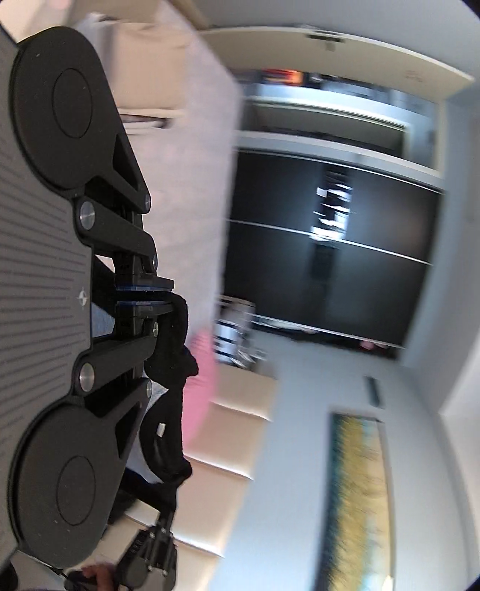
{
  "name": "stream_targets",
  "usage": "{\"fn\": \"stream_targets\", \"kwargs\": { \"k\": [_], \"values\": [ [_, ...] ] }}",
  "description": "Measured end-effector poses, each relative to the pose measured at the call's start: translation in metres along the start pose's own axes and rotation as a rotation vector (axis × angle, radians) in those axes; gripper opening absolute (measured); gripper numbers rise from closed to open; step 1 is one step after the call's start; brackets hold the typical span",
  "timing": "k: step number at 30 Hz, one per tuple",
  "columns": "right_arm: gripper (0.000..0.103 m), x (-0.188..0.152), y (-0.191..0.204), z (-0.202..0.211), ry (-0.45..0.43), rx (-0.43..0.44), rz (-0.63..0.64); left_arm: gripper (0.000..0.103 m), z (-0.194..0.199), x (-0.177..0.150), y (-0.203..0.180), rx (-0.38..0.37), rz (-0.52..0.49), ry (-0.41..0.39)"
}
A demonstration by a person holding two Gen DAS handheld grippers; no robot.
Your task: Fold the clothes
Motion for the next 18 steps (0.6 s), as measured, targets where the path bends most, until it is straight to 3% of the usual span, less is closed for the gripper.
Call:
{"fn": "stream_targets", "kwargs": {
  "k": [11, 15, 18],
  "values": [
    [0.002, 0.023, -0.019, 0.125, -0.254, -0.056, -0.106, 0.002, 0.102, 0.016, -0.048, -0.106, -0.075, -0.200],
    [0.002, 0.026, -0.019, 0.153, -0.305, -0.077, -0.108, 0.002, 0.113, 0.018, -0.060, -0.107, -0.100, -0.227],
    [0.002, 0.029, -0.019, 0.151, -0.304, -0.085, -0.092, 0.002, 0.102, 0.020, -0.061, -0.095, -0.115, -0.214]
  ]
}}
Point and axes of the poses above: each gripper's, at about its wrist camera, not at the fingertips, and z roughly against the way its jaws point, y to its left, x to its top, the point moved 6 cm from there along -z, roughly the way its jaws point, and after that the axes turned 14 degrees about y, right-handed, at the moved point
